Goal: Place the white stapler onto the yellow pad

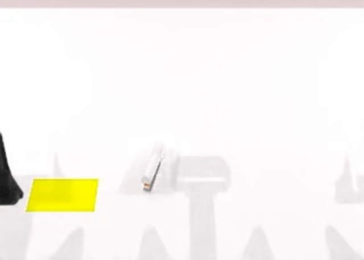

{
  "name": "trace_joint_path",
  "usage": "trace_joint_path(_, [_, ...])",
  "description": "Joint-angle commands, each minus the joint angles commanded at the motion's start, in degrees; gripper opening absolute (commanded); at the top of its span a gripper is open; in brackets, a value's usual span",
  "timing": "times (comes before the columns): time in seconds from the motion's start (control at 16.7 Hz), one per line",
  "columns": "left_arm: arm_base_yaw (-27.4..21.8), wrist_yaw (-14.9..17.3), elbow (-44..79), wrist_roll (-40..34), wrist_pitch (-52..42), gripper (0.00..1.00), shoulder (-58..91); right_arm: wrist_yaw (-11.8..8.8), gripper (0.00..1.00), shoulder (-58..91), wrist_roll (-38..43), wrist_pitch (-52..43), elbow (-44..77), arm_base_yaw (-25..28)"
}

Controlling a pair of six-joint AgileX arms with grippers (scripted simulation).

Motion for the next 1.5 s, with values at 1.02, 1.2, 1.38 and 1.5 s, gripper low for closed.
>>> trace_joint_path(1.02, [-18.9, -0.39, 54.04, -11.06, -40.13, 1.0, 64.91, 0.0, 1.0, 0.0, 0.0, 0.0, 0.0, 0.0])
trace_joint_path(1.2, [-23.89, -0.44, 67.46, -13.79, -50.7, 1.0, 82.11, 0.0, 1.0, 0.0, 0.0, 0.0, 0.0, 0.0])
trace_joint_path(1.38, [-28.29, -0.38, 79.46, -16.23, -59.72, 1.0, 96.24, 0.0, 1.0, 0.0, 0.0, 0.0, 0.0, 0.0])
trace_joint_path(1.5, [-30.71, -0.33, 86.46, -17.61, -64.53, 1.0, 104.09, 0.0, 1.0, 0.0, 0.0, 0.0, 0.0, 0.0])
